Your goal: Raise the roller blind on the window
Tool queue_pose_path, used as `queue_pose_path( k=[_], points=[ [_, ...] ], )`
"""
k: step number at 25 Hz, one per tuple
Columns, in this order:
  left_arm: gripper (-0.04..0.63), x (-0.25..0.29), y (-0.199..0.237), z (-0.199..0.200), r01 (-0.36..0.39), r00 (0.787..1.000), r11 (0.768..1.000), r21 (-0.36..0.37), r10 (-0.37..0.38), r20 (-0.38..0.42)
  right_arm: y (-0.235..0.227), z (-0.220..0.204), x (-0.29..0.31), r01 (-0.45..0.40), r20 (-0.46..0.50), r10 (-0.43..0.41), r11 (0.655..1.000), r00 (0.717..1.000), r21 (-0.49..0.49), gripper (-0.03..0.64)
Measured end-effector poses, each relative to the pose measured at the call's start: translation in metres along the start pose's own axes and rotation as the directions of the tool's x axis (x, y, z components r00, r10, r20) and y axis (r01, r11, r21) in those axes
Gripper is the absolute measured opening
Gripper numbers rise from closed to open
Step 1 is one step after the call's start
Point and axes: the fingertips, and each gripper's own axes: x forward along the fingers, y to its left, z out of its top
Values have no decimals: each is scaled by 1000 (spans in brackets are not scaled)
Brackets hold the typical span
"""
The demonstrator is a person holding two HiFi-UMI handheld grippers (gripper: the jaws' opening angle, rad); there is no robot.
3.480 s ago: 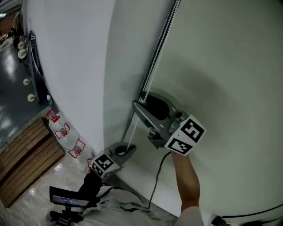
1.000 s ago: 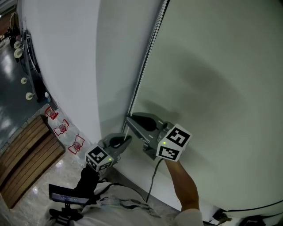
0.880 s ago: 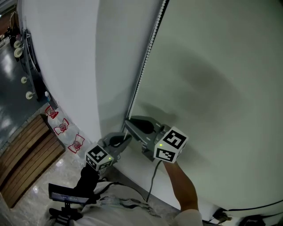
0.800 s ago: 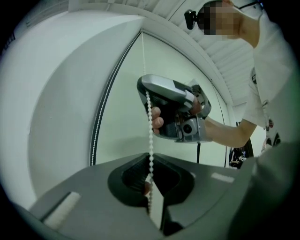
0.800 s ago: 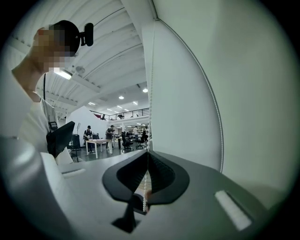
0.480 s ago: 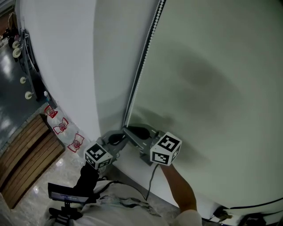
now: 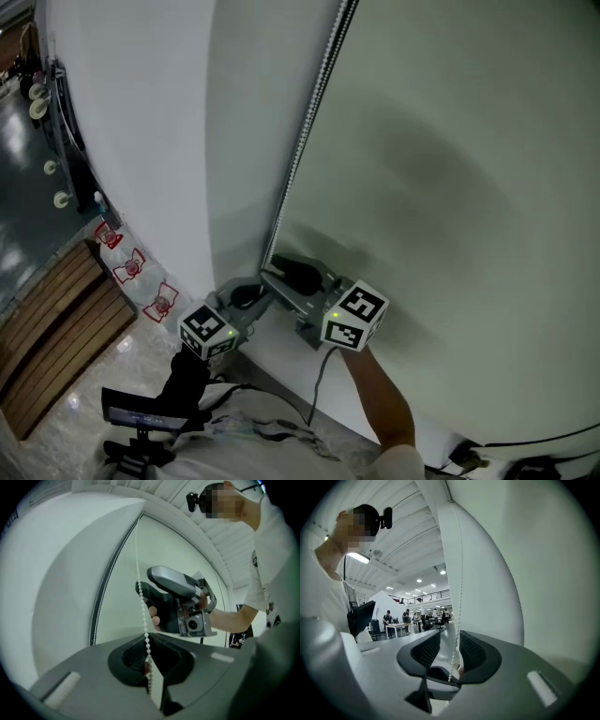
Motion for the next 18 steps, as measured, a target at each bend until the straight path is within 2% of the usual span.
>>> queue_pose_path(
  k=[6,18],
  points=[
    [-2,1,1,2,-4,1000,1000,3,4,1,-13,45,-3,15,65,-13,999,998,-33,127],
    [-2,4,-1,6,14,1000,1000,18,-14,3,4,156,7,-28,170,64,979,983,-204,120]
  ],
)
